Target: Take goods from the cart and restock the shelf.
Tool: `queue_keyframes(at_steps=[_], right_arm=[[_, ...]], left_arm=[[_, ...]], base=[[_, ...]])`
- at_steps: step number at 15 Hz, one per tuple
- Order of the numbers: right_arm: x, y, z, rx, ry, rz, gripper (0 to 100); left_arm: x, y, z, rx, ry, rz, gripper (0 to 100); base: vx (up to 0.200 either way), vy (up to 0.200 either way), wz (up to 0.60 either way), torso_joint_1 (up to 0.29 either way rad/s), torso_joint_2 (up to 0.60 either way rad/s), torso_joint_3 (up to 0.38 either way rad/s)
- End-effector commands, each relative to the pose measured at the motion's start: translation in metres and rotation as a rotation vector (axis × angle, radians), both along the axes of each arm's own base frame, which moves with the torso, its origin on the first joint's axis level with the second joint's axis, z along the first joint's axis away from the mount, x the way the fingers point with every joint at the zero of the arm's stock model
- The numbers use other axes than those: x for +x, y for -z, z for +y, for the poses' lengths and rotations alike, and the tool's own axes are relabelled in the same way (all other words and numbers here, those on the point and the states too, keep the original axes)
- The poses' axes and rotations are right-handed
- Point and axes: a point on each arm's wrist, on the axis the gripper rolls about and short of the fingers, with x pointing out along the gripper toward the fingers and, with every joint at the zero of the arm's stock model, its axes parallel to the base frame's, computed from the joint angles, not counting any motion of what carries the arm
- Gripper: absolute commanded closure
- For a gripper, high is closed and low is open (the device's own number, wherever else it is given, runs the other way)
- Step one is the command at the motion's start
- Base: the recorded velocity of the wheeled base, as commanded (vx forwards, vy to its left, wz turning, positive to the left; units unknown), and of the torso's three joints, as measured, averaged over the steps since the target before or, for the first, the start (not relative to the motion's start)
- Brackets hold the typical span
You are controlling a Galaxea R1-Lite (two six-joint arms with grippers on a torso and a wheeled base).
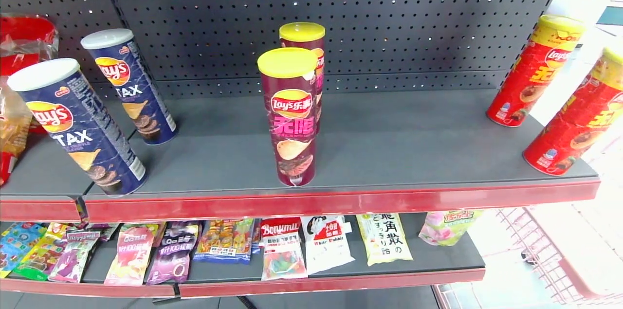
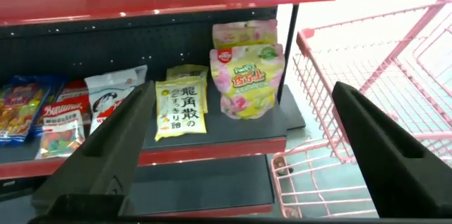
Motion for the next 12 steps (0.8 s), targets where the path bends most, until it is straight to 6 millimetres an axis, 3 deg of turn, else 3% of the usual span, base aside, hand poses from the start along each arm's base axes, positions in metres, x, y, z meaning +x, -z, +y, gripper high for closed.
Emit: queue_keyframes(at_steps=[1,12], right_arm=[[0.0,-0.0001,0.0,0.0,-0.001,0.0,0],[0.0,-0.0001,0.0,0.002,-0.002,0.0,0]], left_arm=[[0.0,0.0,0.0,-0.001,-0.001,-0.001,0],[0.0,0.0,0.0,-0.002,-0.002,-0.001,0]], base=[[0.0,0.0,0.0,0.0,0.0,0.0],[0.0,0.0,0.0,0.0,0.0,0.0]])
